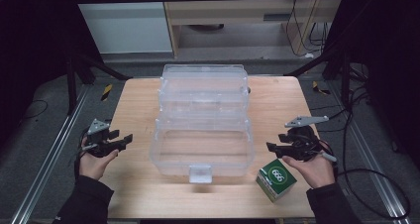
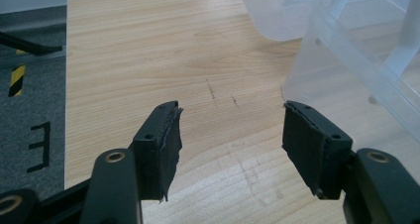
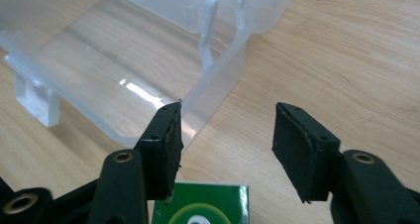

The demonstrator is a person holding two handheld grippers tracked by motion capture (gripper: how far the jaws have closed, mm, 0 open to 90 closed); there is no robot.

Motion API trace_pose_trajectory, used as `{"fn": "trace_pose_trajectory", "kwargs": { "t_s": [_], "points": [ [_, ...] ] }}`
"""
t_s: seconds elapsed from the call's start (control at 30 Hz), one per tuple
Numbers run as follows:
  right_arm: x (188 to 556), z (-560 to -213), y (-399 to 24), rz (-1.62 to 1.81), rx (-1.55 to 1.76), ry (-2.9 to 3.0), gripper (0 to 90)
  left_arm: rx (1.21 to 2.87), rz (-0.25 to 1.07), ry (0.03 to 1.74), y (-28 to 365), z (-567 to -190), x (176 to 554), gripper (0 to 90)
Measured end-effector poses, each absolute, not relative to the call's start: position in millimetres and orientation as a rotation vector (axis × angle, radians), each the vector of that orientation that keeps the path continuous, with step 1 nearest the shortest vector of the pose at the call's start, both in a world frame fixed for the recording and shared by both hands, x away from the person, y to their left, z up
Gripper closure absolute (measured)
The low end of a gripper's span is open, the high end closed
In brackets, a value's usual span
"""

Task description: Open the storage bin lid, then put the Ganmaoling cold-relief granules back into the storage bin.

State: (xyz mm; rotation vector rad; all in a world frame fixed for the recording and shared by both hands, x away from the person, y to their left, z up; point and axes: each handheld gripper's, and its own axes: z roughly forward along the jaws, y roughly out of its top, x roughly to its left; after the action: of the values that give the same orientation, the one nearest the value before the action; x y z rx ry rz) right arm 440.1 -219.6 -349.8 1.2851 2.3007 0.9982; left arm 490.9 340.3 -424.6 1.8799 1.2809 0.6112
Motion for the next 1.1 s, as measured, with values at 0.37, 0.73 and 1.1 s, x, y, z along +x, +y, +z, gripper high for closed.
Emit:
{"fn": "trace_pose_trajectory", "kwargs": {
  "t_s": [0.37, 0.73, 1.1],
  "points": [
    [425, -349, -225, 0.860, 1.338, 2.351, 33.0, 1.915, 0.612, 1.285, 334, -432, 492, 34.9],
    [420, -354, -214, 0.722, 1.360, 2.427, 23.3, 1.941, 0.620, 1.286, 332, -436, 493, 33.7],
    [424, -374, -206, 0.588, 1.383, 2.534, 15.3, 1.952, 0.624, 1.283, 332, -437, 494, 32.9]
  ]
}}
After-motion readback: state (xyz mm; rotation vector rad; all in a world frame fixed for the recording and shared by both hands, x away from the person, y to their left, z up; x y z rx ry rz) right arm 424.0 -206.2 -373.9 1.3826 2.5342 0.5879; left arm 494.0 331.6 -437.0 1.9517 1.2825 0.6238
